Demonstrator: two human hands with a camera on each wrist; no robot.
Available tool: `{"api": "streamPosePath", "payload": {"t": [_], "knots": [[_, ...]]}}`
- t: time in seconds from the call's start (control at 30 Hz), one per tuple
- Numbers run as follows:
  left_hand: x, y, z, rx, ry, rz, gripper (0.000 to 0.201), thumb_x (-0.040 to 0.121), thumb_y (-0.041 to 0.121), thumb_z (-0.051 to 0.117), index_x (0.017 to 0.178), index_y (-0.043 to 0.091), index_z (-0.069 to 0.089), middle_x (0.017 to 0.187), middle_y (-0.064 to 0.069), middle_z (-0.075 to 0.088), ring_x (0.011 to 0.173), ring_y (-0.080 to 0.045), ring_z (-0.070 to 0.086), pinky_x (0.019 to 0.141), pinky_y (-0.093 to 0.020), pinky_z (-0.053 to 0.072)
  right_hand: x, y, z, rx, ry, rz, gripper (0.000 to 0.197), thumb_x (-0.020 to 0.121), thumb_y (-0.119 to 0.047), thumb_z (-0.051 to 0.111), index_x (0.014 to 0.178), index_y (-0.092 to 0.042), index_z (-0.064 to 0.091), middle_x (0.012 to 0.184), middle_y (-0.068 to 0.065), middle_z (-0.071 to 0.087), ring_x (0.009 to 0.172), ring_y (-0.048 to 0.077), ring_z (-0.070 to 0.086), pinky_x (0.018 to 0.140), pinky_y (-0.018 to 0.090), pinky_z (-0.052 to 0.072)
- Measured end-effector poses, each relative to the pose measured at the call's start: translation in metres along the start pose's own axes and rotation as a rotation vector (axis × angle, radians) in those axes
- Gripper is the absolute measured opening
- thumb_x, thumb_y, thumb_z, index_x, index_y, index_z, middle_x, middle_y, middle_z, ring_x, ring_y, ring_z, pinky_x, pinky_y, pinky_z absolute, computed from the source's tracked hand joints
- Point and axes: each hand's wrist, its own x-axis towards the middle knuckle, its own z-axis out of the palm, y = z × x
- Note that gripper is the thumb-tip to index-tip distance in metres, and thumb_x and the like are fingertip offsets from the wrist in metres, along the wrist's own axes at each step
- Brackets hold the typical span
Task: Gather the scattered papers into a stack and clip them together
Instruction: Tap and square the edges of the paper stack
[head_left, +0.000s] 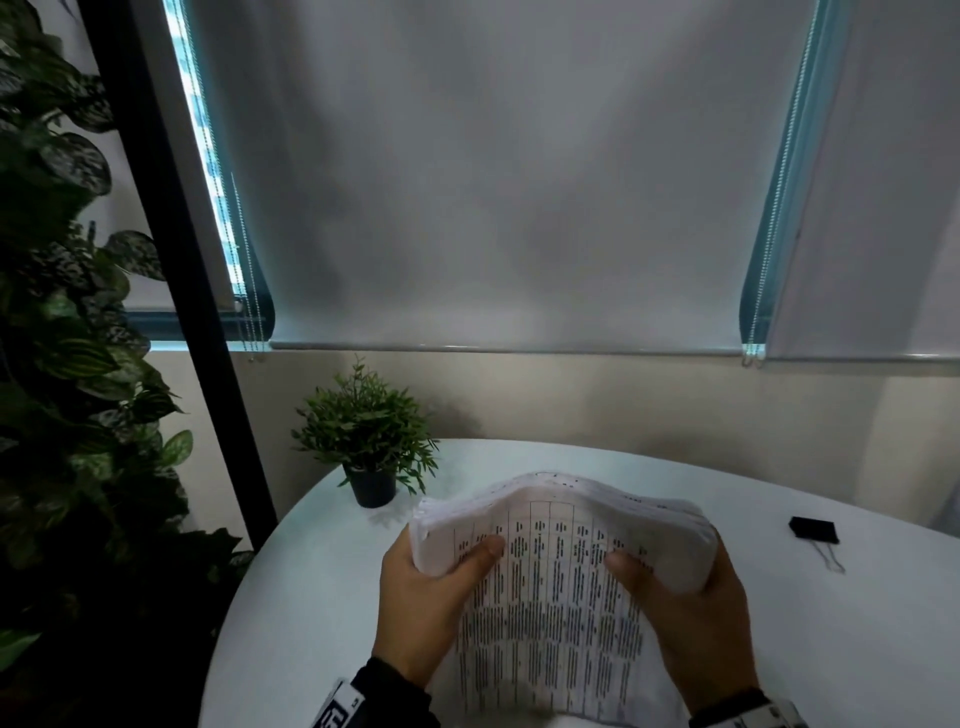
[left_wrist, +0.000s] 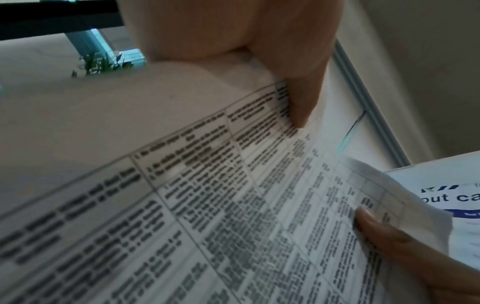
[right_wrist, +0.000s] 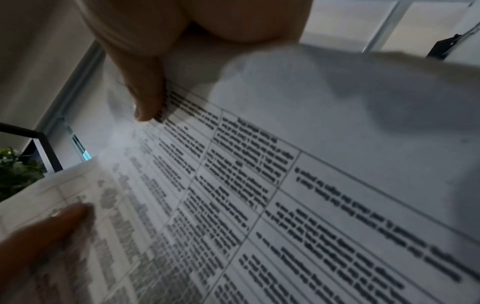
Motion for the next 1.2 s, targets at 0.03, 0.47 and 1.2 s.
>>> {"api": "streamPosePath", "payload": {"t": [0.03, 0.47, 1.2], "knots": [[-0.001, -0.001, -0.003, 0.0, -0.006, 0.006, 0.048, 0.055, 0.017, 0.089, 0.097, 0.012, 0.067, 0.086, -0.003, 0.076, 0.078, -0.021, 0.073, 0.063, -0.029, 0.058, 0.0, 0.0, -0.002, 0.018, -0.008, 0.011, 0.05, 0.061, 0.003, 0.081, 0.092, -0.029, 0.059, 0.076, -0.034, 0.066, 0.069, -0.015, 0.061, 0.054, 0.004, 0.047], [0.0, -0.001, -0.013, 0.031, -0.124, -0.024, 0.051, 0.052, 0.024, 0.084, 0.098, 0.01, 0.067, 0.087, -0.003, 0.077, 0.079, -0.016, 0.073, 0.063, -0.021, 0.055, -0.013, -0.084, 0.022, -0.784, 0.039, -0.675, 0.087, 0.074, -0.064, 0.055, 0.142, -0.014, 0.032, 0.142, 0.003, 0.038, 0.134, 0.025, 0.034, 0.112, 0.041, 0.027], [0.002, -0.001, -0.009, 0.042, -0.104, -0.019, 0.057, 0.041, 0.037, 0.087, 0.092, 0.017, 0.071, 0.087, -0.001, 0.077, 0.08, -0.019, 0.073, 0.065, -0.023, 0.057, 0.022, -0.081, -0.004, -1.452, -0.474, -0.427, 0.039, 0.079, -0.062, 0.041, 0.089, -0.028, 0.056, 0.076, -0.009, 0.058, 0.066, 0.011, 0.056, 0.063, 0.028, 0.044]]}}
